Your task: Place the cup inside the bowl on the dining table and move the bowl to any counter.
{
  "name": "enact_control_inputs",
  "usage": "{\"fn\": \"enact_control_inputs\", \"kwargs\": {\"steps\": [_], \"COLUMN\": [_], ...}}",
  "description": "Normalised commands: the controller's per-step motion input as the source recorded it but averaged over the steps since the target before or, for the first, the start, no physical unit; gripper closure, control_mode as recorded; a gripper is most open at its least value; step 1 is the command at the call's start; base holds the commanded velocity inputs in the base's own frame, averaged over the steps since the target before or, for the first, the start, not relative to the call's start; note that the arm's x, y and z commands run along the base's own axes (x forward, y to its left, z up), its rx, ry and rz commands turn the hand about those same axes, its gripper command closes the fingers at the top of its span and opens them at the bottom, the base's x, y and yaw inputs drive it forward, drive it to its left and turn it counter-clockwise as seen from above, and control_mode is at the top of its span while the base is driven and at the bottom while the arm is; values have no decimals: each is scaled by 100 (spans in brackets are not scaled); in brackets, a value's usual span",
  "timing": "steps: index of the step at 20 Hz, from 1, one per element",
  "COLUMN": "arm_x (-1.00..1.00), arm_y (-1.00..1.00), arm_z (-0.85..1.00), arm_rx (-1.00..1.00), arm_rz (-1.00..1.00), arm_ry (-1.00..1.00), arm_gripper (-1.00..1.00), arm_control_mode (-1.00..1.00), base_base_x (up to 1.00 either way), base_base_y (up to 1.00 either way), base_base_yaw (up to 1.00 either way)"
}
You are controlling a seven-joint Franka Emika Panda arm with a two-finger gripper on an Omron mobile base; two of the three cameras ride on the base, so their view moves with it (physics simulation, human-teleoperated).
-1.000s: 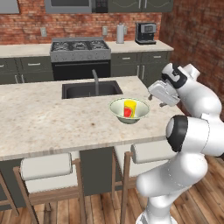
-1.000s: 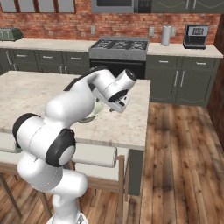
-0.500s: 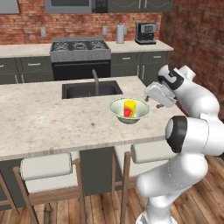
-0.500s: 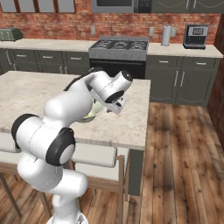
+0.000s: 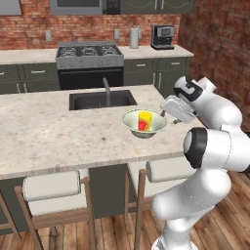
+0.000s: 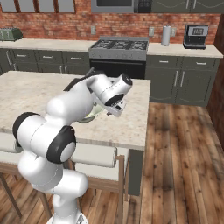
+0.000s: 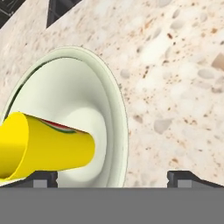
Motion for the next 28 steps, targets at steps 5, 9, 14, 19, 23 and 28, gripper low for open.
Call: {"fn": "enact_control_inputs", "kwargs": {"steps": [5, 9, 14, 19, 23, 28], "arm_x": [2, 1, 4, 8, 3, 0], "arm_y": [0, 3, 10, 10, 10, 0], "arm_z": [-15, -12, -15, -13, -5, 0], "arm_rx": [0, 0, 0, 0, 0, 0], "arm_rz": [0, 0, 0, 0, 0, 0], "arm_ry": [0, 1, 2, 1, 2, 1], "arm_gripper": [-100, -100, -100, -100, -100, -100], "arm_control_mode": [-100, -100, -100, -100, -100, -100], "base_base_x": [0, 0, 0, 0, 0, 0], "base_base_y": [0, 0, 0, 0, 0, 0], "base_base_yaw": [0, 0, 0, 0, 0, 0]}}
